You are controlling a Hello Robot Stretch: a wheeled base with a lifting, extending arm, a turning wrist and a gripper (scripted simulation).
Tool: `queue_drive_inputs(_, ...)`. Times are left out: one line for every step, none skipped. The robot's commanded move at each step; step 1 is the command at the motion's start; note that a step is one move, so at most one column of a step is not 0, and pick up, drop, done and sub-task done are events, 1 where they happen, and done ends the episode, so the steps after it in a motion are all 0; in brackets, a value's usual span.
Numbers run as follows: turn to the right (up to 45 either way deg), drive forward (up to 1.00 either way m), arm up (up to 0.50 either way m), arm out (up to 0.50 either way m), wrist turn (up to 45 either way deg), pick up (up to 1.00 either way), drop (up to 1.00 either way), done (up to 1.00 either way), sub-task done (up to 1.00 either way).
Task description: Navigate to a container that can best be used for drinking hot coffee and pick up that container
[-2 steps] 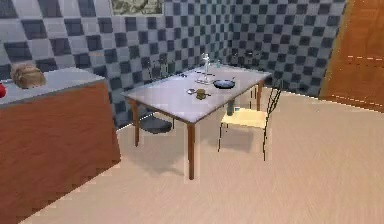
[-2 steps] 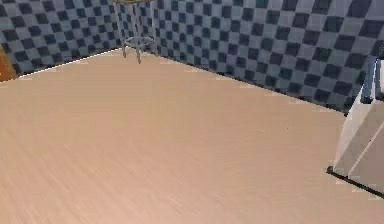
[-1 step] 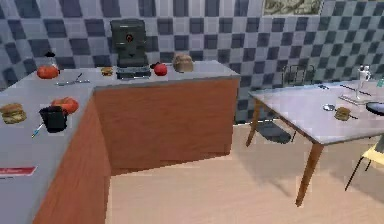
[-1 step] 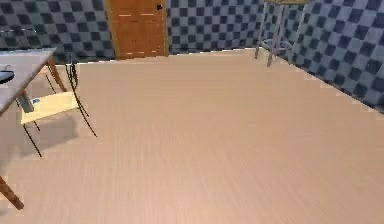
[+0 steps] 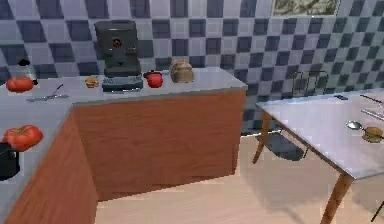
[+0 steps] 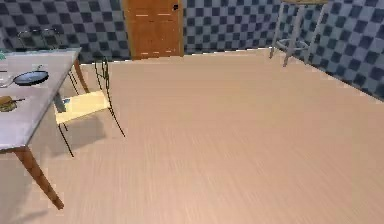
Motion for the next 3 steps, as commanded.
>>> queue_drive_inputs(-45.0, 0.0, 0.0, 0.0, 0.0, 0.0, 0.0, 0.0, 0.0)
queue_drive_inputs(-45.0, 0.0, 0.0, 0.0, 0.0, 0.0, 0.0, 0.0, 0.0)
queue_drive_inputs(-42.0, 0.0, 0.0, 0.0, 0.0, 0.0, 0.0, 0.0, 0.0)
